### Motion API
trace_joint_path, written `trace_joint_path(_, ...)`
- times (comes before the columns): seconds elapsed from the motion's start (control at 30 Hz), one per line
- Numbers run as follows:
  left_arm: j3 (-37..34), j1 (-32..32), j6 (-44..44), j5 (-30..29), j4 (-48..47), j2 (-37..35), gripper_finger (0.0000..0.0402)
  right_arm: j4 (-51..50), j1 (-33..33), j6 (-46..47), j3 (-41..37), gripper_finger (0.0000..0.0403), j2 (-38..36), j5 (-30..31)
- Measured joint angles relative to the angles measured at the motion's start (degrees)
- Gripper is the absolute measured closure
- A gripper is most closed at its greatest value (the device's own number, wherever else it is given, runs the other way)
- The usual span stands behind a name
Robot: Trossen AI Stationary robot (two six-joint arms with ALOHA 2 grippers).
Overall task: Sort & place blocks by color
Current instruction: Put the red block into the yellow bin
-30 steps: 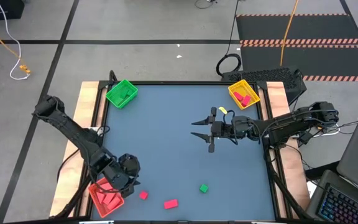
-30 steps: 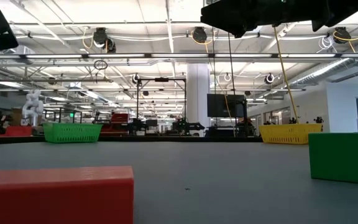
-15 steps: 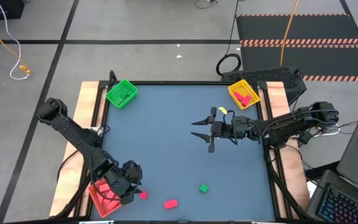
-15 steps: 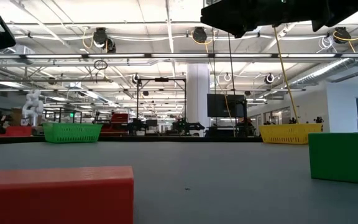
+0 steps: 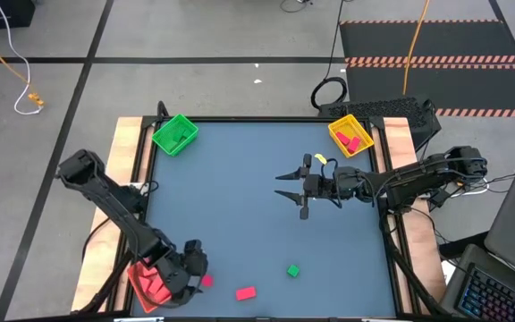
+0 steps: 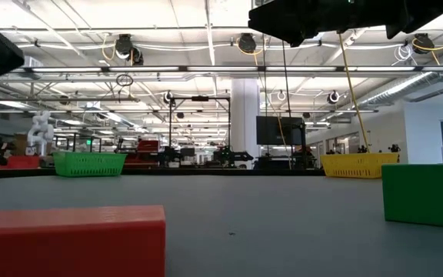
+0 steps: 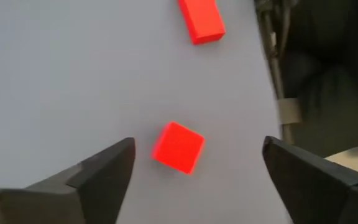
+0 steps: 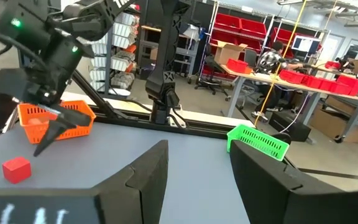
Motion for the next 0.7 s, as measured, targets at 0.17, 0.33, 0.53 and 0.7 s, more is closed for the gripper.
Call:
trace_joint_path(0.17,0.0,0.5,6.4,-1.5,0.1,3.7,0.0023,0.0,0.0,0.0,0.0,0.0234,0.0,0.0)
trace_joint_path(0.33,0.2,0.6,9.2,-1.5,0.8,6.5,0.0049,0.0,0.0,0.0,0.0,0.0234,0.0,0.0)
trace_joint_path(0.53,0.4,0.5,10.1,-1.5,0.8,6.7,0.0101,0.0,0.0,0.0,0.0,0.0234,0.0,0.0)
trace_joint_path(0.7,0.4,-0.3,10.9,-1.5,1.4,7.1,0.0139,0.0,0.0,0.0,0.0,0.0234,0.0,0.0)
